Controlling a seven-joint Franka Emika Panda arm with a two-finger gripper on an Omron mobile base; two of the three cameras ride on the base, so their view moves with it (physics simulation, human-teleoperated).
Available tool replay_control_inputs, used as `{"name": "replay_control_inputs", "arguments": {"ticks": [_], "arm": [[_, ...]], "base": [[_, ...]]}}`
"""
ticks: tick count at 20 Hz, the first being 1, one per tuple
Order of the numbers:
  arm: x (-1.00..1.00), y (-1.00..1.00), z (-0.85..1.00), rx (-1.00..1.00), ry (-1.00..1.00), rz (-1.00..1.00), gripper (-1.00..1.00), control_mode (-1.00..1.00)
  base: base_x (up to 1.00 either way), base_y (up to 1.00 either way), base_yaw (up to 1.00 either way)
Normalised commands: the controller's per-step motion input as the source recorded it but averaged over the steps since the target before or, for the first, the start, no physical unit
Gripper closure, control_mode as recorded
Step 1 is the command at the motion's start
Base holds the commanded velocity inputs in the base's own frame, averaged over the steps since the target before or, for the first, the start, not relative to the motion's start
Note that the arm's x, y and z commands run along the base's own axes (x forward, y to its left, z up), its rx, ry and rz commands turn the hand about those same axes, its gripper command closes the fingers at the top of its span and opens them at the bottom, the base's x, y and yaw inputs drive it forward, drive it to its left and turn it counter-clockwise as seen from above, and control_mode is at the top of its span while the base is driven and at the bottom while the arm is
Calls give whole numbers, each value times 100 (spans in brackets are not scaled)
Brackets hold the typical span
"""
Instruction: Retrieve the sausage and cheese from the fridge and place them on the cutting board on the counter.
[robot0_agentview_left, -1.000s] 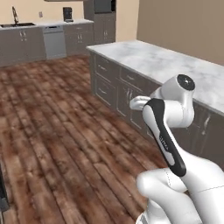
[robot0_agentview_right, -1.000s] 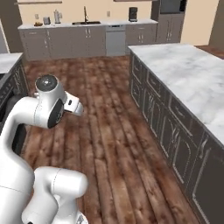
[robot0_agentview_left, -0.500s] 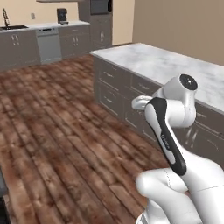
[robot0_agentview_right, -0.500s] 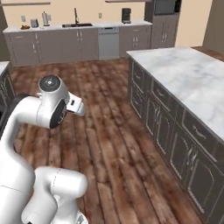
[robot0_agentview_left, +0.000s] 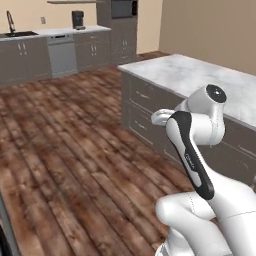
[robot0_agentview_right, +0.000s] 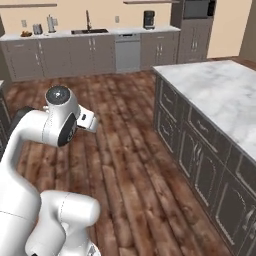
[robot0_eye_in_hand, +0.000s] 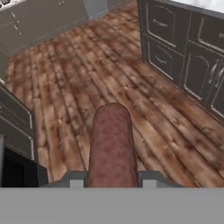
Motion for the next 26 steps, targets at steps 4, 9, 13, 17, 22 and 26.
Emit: {"name": "replay_control_inputs", "arguments": {"ticks": [4, 9, 13, 17, 22, 26], "arm": [[0, 0, 0, 0, 0, 0, 100, 100], [0, 0, 0, 0, 0, 0, 100, 100], [0, 0, 0, 0, 0, 0, 100, 100], [0, 0, 0, 0, 0, 0, 100, 100], [0, 0, 0, 0, 0, 0, 100, 100], [0, 0, 0, 0, 0, 0, 100, 100]], "base": [[100, 29, 0], [100, 26, 0], [100, 25, 0], [100, 26, 6], [100, 28, 9], [100, 31, 12]]}}
